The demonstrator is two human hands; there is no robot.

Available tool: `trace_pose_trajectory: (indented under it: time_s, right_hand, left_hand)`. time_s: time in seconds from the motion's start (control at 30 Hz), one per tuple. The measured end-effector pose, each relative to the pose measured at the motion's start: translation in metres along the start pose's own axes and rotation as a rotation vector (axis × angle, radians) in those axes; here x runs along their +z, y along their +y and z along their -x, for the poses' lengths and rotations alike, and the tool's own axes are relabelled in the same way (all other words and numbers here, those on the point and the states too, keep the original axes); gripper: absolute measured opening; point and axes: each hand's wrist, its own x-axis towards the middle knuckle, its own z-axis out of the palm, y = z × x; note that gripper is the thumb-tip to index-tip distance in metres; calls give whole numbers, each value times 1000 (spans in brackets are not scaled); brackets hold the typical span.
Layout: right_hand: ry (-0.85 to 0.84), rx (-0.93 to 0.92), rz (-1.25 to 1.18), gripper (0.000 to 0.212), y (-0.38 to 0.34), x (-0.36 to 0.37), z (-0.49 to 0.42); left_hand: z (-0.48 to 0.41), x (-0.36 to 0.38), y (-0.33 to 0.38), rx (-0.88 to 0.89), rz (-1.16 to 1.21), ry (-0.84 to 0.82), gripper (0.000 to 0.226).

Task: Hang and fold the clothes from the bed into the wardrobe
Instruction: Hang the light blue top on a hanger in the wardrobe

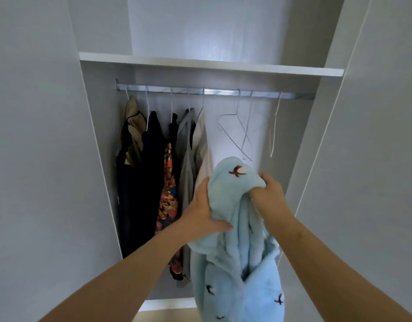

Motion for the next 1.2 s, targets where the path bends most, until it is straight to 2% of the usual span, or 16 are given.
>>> trace_pose_trajectory:
  time_s: [0.07,0.1,0.17,0.2,0.23,0.43,0.5,0.6,0.7,0.77,0.83,0.97,1.07,1.2]
  right_hand:
    - [36,13,-29,8,5,0,-23]
    - [40,22,-37,7,9,0,-33]
    - [19,34,-40,11,18,-2,-55]
    - [4,35,-41,14,24,-3,-66]
    - [-14,28,-38,15,30,-5,-80]
    - [-222,15,136,15,58,2,-174]
    - [-292,28,76,21,60,9,-205]
    - [-156,-27,-20,24,63,15,-252]
    - [53,-91,160,18,70,14,-295]
    - [62,-25,317,42,77,15,-319]
    - [1,62,379,63,84,18,-334]
    - [-71,118,436,80,96,34,-354]
    - [-76,152,422,76,102,39,-365]
    - [-59,163,225,50,109,39,-375]
  left_hand:
    - [-19,13,-12,10,-27,-95,127]
    - [-29,15,-17,5,-29,-85,109]
    - [-54,14,-26,-42,98,34,56]
    - [-67,10,-30,-71,182,99,36]
    - [-80,4,-31,-96,251,159,26]
    - [-156,-20,-23,-261,612,412,13]
    - [-180,-28,-18,-303,675,460,26]
    - [-208,-44,-14,-324,717,558,32]
    - [-227,-47,-16,-322,728,624,30]
    - [-234,-44,-19,-304,737,644,20]
    - [-237,-41,-21,-315,770,653,16]
    - [-245,-41,-25,-354,783,672,27]
    - [-254,-41,-24,-374,768,677,30]
    - [-268,-37,-27,-391,790,676,24]
